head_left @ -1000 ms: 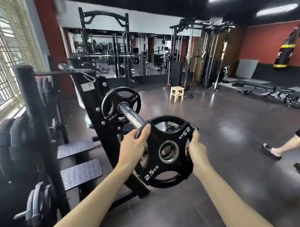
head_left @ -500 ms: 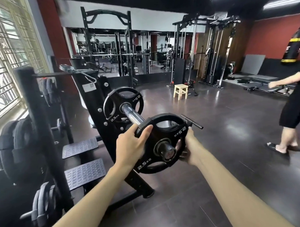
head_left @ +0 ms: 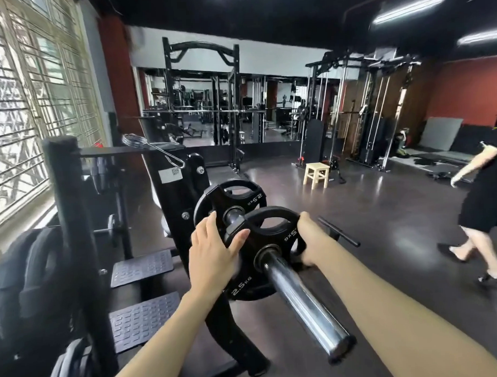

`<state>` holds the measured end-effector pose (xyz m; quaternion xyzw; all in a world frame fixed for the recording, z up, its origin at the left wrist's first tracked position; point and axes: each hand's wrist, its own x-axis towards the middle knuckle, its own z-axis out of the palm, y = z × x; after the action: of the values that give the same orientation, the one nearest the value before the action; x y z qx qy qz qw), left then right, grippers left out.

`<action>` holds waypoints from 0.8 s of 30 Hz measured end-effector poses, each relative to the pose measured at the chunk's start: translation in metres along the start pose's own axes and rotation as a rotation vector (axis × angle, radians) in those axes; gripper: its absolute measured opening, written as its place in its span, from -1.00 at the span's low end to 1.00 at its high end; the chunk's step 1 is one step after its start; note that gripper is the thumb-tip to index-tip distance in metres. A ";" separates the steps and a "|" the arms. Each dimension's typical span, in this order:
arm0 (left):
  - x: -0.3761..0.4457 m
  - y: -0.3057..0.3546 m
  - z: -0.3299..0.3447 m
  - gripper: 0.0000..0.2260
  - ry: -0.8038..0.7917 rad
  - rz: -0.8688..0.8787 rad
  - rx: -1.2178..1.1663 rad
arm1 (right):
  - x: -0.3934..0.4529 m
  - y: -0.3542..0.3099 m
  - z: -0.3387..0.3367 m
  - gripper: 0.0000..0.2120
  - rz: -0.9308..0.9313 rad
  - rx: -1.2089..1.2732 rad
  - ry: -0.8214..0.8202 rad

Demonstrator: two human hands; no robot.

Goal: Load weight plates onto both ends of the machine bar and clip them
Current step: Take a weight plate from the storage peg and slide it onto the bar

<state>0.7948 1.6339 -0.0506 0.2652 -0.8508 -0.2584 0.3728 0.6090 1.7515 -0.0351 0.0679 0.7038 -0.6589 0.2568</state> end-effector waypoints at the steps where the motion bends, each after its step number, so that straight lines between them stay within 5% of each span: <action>1: 0.012 -0.004 0.001 -0.04 0.006 -0.001 0.013 | 0.005 -0.003 0.007 -0.27 -0.008 0.006 0.005; 13: 0.109 -0.059 0.022 0.04 -0.022 -0.076 0.029 | 0.055 -0.048 0.088 -0.19 -0.001 -0.093 0.153; 18: 0.134 -0.070 0.026 0.00 -0.068 -0.074 -0.002 | 0.055 -0.059 0.110 -0.43 -0.078 -0.067 0.100; 24: 0.148 -0.069 0.036 -0.39 -0.089 -0.088 -0.271 | 0.159 -0.035 0.103 -0.26 0.010 -0.020 0.089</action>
<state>0.6989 1.4972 -0.0418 0.2377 -0.8113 -0.3987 0.3553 0.4855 1.6094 -0.0753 0.0982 0.7208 -0.6468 0.2291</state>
